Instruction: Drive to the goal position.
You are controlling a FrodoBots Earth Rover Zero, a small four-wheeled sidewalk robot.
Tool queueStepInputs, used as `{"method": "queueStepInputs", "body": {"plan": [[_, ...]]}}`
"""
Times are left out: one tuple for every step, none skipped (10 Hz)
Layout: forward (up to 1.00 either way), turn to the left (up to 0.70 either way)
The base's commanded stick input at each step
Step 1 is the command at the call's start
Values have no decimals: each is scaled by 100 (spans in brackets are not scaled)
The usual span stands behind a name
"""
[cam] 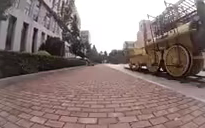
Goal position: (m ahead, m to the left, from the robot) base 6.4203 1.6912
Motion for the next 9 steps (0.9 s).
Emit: {"method": "queueStepInputs", "body": {"plan": [[70,0],[70,0],[70,0],[70,0],[70,0],[70,0],[70,0],[70,0],[70,2]]}}
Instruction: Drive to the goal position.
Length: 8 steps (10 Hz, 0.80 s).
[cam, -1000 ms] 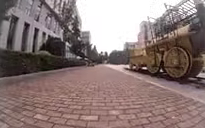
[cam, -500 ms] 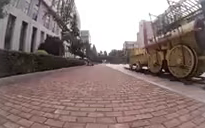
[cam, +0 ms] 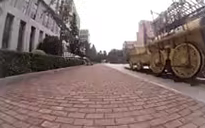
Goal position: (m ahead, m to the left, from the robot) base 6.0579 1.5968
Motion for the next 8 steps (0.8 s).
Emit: {"method": "queueStepInputs", "body": {"plan": [[70,14],[70,14],[70,10],[70,0],[70,0],[70,0],[70,0],[70,0]]}}
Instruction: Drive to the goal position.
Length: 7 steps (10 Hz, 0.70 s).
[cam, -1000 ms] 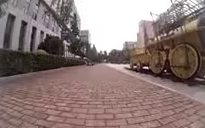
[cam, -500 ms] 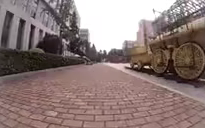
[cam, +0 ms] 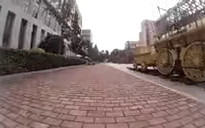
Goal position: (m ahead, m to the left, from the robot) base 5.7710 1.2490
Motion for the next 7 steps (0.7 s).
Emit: {"method": "queueStepInputs", "body": {"plan": [[70,0],[70,0],[70,0],[70,2],[70,8],[70,13],[70,8]]}}
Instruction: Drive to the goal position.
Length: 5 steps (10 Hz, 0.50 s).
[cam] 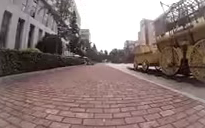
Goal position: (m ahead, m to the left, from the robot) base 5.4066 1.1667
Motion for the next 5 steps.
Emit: {"method": "queueStepInputs", "body": {"plan": [[70,3],[70,0],[70,0],[70,0],[70,0]]}}
